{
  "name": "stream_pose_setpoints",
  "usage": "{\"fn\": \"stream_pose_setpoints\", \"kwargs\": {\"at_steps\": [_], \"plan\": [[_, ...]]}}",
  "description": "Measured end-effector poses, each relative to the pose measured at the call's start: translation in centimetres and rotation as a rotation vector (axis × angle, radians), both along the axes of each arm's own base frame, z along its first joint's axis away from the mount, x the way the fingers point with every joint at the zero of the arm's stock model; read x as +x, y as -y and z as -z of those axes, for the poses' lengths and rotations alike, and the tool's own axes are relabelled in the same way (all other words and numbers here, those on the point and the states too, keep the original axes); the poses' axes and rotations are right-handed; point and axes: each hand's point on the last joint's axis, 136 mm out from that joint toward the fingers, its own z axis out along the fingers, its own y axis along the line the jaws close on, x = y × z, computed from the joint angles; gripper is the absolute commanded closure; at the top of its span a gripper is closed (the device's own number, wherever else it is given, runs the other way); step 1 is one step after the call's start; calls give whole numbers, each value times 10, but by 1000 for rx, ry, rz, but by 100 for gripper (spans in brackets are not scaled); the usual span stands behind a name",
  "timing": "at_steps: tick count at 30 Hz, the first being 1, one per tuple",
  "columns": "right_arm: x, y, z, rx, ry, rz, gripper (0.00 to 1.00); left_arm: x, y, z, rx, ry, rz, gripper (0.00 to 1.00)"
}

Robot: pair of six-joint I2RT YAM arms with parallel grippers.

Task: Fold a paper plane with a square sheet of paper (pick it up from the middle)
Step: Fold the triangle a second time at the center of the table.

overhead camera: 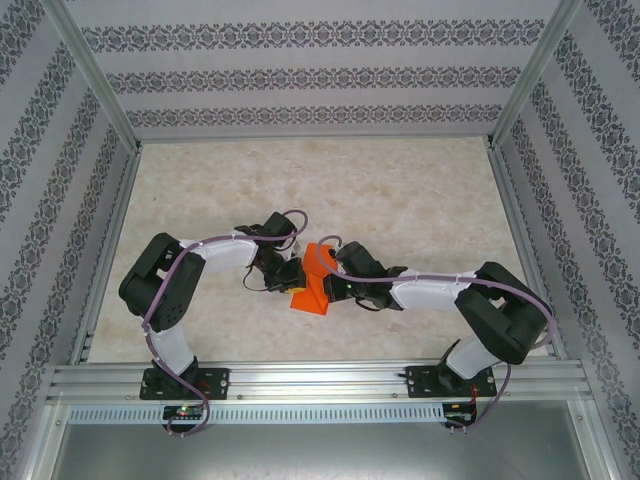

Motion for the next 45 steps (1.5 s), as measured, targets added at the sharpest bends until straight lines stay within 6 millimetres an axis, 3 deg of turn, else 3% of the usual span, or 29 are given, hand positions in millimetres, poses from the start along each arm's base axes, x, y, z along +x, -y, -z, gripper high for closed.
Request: {"fn": "stream_pose_setpoints", "kwargs": {"at_steps": [45], "plan": [[6,-1,17,-94,63,-126,95,-3,-4,2,20,-5,14,86]]}}
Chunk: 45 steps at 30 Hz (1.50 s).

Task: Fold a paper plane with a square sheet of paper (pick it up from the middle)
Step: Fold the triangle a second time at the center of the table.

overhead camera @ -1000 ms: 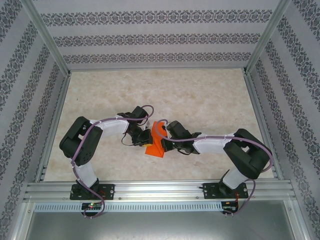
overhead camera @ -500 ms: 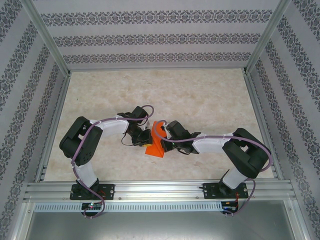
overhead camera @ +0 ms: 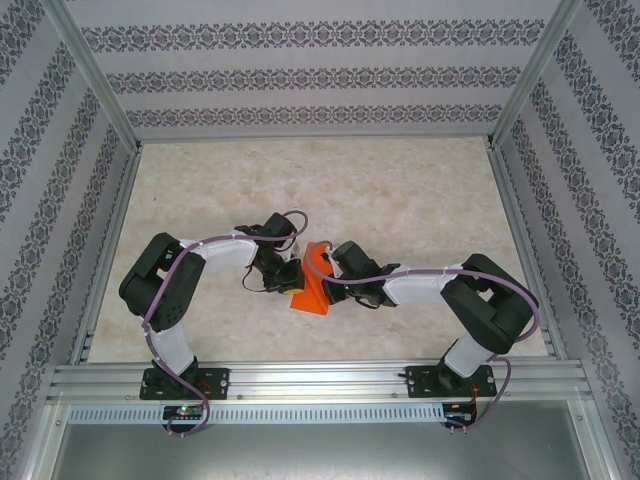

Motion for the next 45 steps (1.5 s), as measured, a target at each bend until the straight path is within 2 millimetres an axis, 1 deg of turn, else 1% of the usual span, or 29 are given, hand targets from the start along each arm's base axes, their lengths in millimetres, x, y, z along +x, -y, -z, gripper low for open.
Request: {"fn": "stream_pose_setpoints", "kwargs": {"at_steps": [12,17,20,25,28,30,33,37,45], "plan": [[3,-3,0,12,9,2,95,1,1,-1,0,4,6,86],[4,-4,0,21,6,14,94,4,-2,-3,15,24,-1,85],[4,-4,0,26,4,22,95,10,-3,-16,13,70,-21,83],[4,-4,0,32,6,25,95,21,0,-47,-41,137,-76,81],[5,-5,0,34,8,25,95,27,6,-53,-87,134,-105,80],[5,-5,0,36,9,25,95,30,11,-53,-114,121,-121,80],[6,-6,0,40,12,25,95,33,18,-47,-143,88,-136,80],[7,-7,0,45,13,28,95,34,22,-38,-154,55,-149,80],[7,-7,0,48,11,34,95,38,31,-29,-188,29,-161,79]]}}
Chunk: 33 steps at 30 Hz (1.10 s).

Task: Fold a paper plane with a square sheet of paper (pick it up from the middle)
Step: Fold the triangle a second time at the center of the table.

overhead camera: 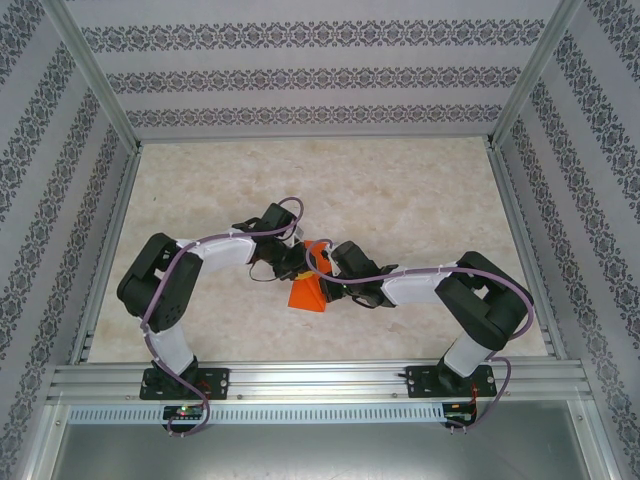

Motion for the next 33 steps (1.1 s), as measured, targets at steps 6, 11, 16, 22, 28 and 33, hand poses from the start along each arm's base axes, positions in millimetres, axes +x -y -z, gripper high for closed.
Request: {"fn": "stream_pose_setpoints", "kwargs": {"at_steps": [6,11,16,22,28,33], "plan": [[0,0,0,0,-1,1,95,1,1,11,8,-12,-1,79],[0,0,0,1,-2,2,94,-3,-5,29,43,-35,-4,80],[0,0,0,3,-5,7,87,-2,-5,29,44,-28,0,81],[0,2,-9,23,-24,48,64,-3,-6,30,45,-18,8,82],[1,12,-58,131,11,150,60,-3,-6,31,46,-8,19,82],[-12,10,-65,247,-71,202,86,-3,-6,31,46,-6,21,82]]}}
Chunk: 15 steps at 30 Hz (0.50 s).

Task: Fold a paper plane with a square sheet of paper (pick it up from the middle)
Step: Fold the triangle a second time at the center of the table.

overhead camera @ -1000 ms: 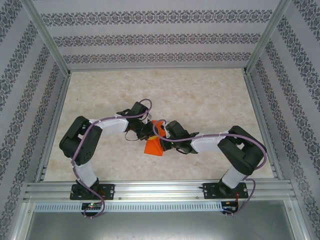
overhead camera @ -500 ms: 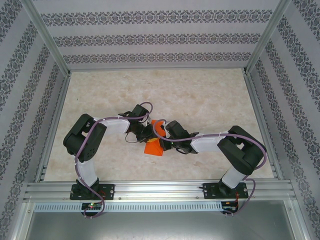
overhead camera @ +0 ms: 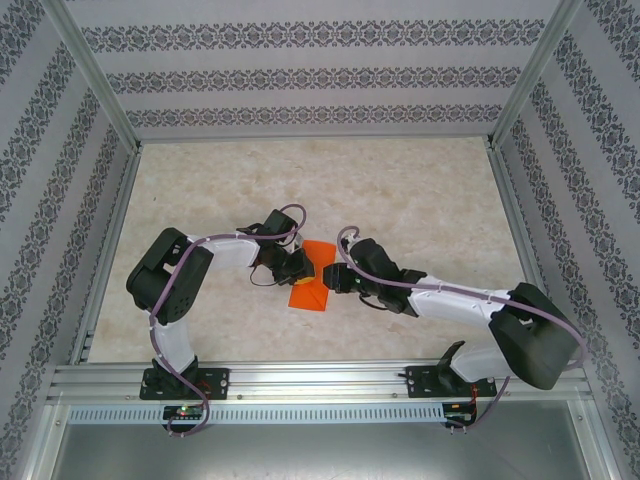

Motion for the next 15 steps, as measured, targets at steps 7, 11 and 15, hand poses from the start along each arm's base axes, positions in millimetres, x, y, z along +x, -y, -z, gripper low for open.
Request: {"fn": "stream_pose_setpoints", "kwargs": {"at_steps": [7,11,15], "plan": [[-31,-25,39,38,-204,-29,93,0,0,0,0,1,0,83],[-31,-36,51,45,-271,-19,93,0,0,0,0,2,3,83],[-26,-44,52,57,-291,-11,93,0,0,0,0,4,5,83]]}}
